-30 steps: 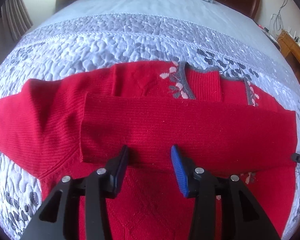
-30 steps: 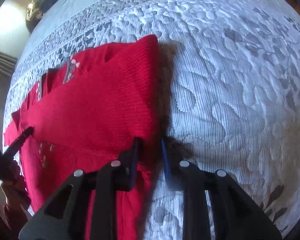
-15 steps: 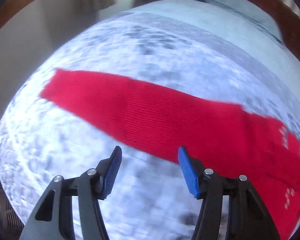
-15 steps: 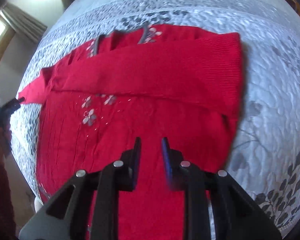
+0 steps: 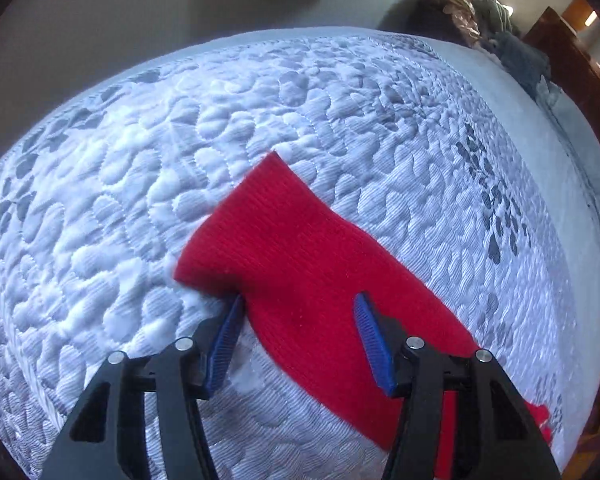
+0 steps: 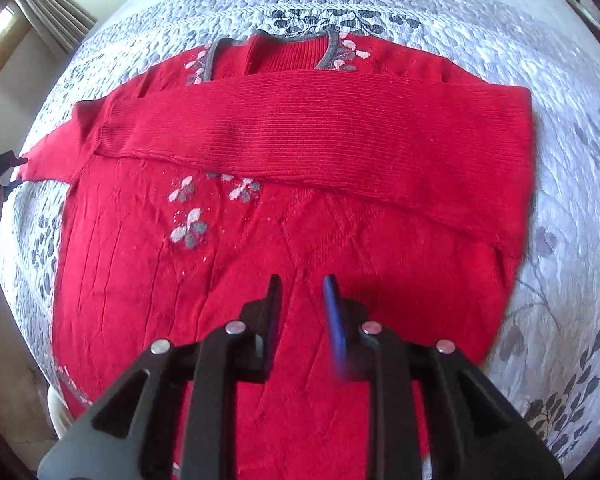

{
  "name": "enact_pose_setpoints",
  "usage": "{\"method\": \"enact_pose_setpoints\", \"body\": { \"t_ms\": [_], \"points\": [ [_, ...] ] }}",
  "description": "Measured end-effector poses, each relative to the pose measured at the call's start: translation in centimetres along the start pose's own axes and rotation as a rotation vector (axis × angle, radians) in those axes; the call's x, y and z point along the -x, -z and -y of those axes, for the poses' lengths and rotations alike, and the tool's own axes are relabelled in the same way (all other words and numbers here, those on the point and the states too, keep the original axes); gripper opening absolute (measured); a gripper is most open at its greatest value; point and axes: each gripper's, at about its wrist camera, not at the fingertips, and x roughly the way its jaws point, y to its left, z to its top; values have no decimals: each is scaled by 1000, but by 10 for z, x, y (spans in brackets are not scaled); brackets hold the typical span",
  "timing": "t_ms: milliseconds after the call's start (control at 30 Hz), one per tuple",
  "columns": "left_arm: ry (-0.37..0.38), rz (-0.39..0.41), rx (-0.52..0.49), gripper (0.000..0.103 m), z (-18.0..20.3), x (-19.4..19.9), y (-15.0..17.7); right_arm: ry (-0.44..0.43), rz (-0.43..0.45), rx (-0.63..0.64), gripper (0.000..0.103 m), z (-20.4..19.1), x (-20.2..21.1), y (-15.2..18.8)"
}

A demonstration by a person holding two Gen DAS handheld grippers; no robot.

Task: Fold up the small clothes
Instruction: 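Grasp the cuff of the other sleeve with the left tool, then fold the held sleeve across the chest with the left tool and release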

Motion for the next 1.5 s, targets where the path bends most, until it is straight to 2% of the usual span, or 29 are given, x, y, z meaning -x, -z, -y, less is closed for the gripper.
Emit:
{"method": "enact_pose_setpoints", "body": {
  "t_ms": [100,133,167,267,367,467,667,900,1000,1167,1233,1300,1367,1400,1467,1500],
  "points": [
    [-21,14,-13,21,6,-4,-3,-6,-4,-1,25,-4,-7,-2],
    [-10,15,-10,13,8,-6,-5,-4,-5,3,25,-5,-8,-2],
    [-3,20,-3,10,9,-6,-5,-2,-6,9,25,-7,-10,-2],
    [-26,64,-14,8,17,-1,-3,-10,-3,16,25,-9,-11,1],
    [18,160,-52,8,32,23,8,-19,9,13,27,-7,-7,6],
    [69,247,-170,7,68,54,31,-3,25,16,27,-2,-1,11],
    [170,278,-394,7,158,94,99,-28,50,-6,29,7,11,24],
    [323,236,-611,7,264,112,207,-29,78,-24,29,23,29,43],
    [414,205,-667,7,304,118,254,-15,87,-35,29,33,33,50],
    [523,151,-782,7,363,122,334,-27,87,-66,29,50,32,60],
    [522,98,-832,8,384,110,365,-32,86,-75,29,53,32,63],
    [480,52,-869,8,396,93,382,-31,78,-86,29,58,31,65],
    [426,-52,-890,9,401,67,390,-25,72,-87,34,60,31,65],
    [405,-106,-881,11,400,58,391,-18,69,-86,38,61,32,65],
    [409,-186,-855,20,388,51,388,-8,71,-79,39,60,33,63],
    [410,-199,-847,30,382,52,384,-7,70,-75,39,60,33,61]
  ]
}}
